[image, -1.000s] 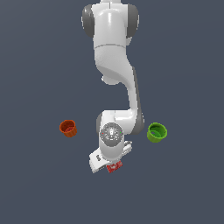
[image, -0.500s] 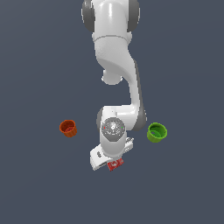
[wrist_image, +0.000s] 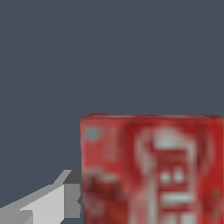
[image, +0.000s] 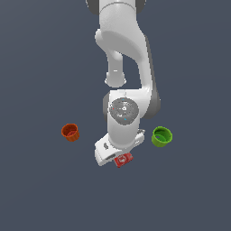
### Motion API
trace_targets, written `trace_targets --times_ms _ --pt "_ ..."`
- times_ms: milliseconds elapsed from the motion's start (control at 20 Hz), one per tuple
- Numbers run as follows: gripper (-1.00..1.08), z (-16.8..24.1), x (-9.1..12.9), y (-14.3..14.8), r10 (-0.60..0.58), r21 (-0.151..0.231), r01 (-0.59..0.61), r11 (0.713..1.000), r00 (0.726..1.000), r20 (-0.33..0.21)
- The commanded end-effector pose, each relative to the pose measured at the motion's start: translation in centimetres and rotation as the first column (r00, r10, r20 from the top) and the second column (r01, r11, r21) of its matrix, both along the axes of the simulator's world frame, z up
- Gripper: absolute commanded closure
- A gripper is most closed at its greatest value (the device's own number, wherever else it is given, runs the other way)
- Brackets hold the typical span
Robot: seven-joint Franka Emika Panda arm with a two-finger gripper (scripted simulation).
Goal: Pick up a designated object from a clutter of objects.
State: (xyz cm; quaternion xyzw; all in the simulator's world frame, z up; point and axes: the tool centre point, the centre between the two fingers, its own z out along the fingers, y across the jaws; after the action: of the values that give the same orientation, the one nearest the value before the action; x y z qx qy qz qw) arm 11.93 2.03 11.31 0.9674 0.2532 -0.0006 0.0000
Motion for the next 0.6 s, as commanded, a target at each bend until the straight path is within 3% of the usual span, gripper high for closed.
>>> trace_targets --times_ms 0,550 --pt "1.08 2.8 -0.6 0.6 0.0 0.0 0.0 1.0 1.0 0.001" --pt "1.08 15.6 -3.2 3.5 0.0 -0.001 0.0 1.0 1.0 0.001"
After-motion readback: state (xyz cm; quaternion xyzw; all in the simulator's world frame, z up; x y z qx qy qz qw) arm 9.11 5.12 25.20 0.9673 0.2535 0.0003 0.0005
